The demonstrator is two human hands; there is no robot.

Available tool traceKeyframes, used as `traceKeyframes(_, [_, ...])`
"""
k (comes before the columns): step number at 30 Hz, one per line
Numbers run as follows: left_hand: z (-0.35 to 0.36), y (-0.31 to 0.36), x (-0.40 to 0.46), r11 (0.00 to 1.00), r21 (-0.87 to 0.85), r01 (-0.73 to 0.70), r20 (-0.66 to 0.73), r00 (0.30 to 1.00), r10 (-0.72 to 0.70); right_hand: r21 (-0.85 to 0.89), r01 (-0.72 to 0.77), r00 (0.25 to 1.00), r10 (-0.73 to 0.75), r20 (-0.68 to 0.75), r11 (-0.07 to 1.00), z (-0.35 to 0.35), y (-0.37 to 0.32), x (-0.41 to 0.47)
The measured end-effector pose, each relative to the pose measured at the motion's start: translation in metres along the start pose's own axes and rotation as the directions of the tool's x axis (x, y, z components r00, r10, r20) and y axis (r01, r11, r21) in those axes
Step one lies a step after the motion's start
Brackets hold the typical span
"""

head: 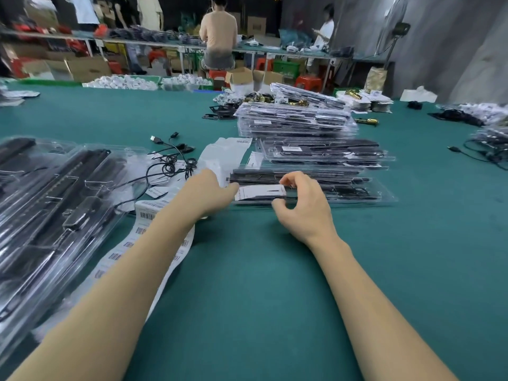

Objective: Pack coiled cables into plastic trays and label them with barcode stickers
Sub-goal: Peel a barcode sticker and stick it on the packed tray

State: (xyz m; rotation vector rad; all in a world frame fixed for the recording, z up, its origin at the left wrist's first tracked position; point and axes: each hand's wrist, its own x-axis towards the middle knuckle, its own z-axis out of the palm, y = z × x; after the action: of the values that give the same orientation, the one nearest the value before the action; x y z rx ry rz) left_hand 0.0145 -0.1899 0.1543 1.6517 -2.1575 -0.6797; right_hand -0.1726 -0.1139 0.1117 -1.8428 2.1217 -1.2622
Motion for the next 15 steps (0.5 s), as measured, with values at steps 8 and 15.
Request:
traceKeyframes(8, [0.006, 0.001, 0.008, 0.725, -0.648, 0.235, 0.190, 0.971, -0.146, 0.097, 0.047, 0.985, -0.030, -0.167, 0.994, 0.000, -0.006, 0.000])
traceKeyframes(15, [-0.021, -0.015, 0.011, 0.251, -0.944, 0.214, 0.161, 0.963, -0.217, -0.079, -0.214, 0.891, 0.161, -0.425, 0.974, -0.011, 0.008, 0.005])
